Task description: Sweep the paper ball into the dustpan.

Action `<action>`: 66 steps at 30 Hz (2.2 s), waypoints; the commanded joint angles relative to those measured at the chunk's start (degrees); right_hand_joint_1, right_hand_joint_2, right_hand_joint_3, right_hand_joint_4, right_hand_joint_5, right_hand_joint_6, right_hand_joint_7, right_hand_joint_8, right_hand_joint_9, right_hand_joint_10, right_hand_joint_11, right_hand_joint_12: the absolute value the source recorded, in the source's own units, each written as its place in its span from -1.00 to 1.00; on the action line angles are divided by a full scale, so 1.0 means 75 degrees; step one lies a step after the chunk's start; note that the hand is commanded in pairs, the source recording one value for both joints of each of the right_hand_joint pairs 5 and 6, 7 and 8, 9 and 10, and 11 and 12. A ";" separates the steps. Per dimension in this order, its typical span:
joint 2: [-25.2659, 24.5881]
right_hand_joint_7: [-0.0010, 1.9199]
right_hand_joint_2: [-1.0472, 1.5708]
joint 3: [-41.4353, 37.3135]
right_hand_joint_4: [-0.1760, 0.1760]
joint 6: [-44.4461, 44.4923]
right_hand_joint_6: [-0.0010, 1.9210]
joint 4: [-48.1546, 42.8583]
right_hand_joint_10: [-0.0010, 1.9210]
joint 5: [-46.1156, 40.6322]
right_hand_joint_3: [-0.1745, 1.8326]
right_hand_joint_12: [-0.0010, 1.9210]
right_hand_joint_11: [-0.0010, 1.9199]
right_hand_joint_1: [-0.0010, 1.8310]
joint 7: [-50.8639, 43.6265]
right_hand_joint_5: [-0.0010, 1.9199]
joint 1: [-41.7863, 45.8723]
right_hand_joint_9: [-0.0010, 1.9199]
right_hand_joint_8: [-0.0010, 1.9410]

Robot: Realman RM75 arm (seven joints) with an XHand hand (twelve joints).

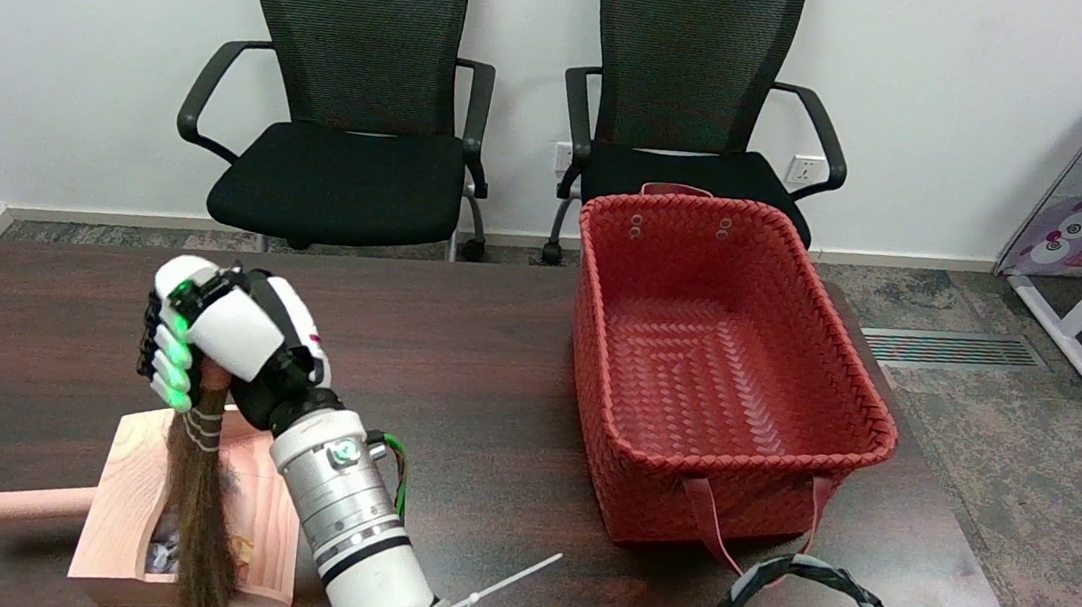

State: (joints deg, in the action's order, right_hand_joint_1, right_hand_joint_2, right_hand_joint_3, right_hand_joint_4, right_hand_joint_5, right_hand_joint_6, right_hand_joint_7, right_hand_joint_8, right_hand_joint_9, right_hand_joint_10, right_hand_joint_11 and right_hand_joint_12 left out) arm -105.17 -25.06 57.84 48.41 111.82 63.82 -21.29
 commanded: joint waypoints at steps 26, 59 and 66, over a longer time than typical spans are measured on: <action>0.2796 1.00 0.87 -0.0948 0.17 -0.0716 1.00 0.5286 1.00 -0.0061 0.51 1.00 1.00 -0.47 -0.4215 1.00 0.0413 1.00 0.98; 0.5913 1.00 0.85 -0.1593 0.16 -0.0588 1.00 0.7035 1.00 -0.2346 0.57 1.00 1.00 -0.42 -0.4396 1.00 0.1036 1.00 0.98; 0.5901 1.00 0.85 -0.1580 0.15 -0.0588 1.00 0.7010 1.00 -0.2346 0.58 1.00 1.00 -0.41 -0.4386 1.00 0.1000 1.00 0.98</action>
State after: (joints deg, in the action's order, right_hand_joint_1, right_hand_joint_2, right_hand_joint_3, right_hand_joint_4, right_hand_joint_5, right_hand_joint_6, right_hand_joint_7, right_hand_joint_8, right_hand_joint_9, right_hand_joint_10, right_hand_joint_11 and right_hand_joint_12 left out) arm -63.93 -35.77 53.53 99.19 96.03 32.11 -14.45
